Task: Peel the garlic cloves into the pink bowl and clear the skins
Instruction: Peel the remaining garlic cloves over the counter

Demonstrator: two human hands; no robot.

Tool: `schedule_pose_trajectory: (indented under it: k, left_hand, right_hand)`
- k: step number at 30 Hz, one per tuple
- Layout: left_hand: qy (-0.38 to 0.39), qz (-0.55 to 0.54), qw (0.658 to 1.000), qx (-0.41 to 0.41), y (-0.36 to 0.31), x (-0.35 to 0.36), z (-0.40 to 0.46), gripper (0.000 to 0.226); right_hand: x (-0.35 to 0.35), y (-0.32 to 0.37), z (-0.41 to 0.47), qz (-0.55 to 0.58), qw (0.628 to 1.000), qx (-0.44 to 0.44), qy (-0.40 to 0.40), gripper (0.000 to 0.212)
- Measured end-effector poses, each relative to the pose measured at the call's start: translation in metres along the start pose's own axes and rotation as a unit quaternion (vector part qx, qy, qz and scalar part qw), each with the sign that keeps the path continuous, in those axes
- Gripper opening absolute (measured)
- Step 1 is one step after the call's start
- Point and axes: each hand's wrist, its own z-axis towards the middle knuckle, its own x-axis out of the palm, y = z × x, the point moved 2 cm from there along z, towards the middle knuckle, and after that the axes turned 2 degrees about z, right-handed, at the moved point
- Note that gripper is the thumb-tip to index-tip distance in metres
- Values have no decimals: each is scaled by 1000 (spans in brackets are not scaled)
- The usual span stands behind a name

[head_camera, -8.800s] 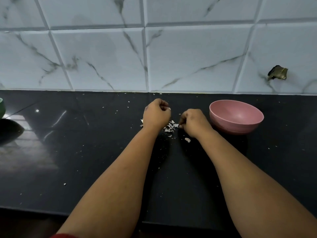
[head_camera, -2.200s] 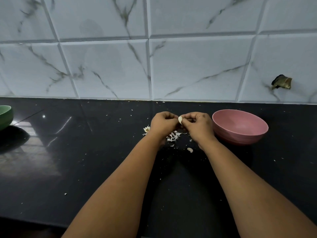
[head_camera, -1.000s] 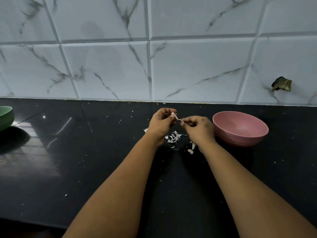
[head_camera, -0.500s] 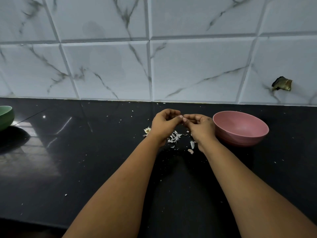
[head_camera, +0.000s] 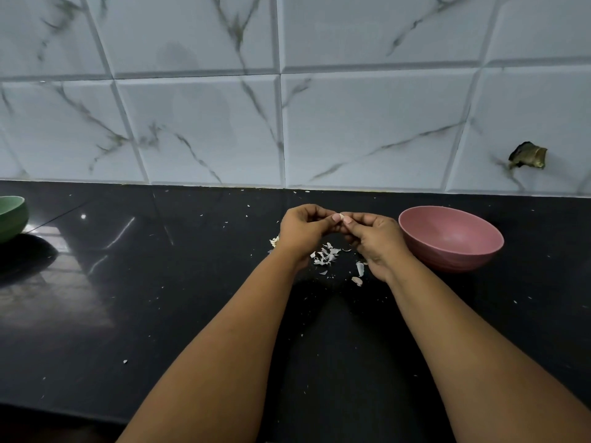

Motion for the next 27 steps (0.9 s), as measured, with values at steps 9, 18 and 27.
schedule_pose_trajectory:
  k: [9, 18, 27]
  left_hand:
    - [14, 171, 985, 3, 0, -10, 3, 7]
    - [-121, 335, 934, 29, 3, -16, 5, 14]
    - [-115, 384, 915, 39, 1, -12, 2, 6]
  right_hand:
    - [-5, 1, 3, -216, 965, -132, -67, 9]
    - [-1, 17, -3, -591, 786, -180, 17, 18]
    - [8, 10, -3, -636, 753, -164, 34, 17]
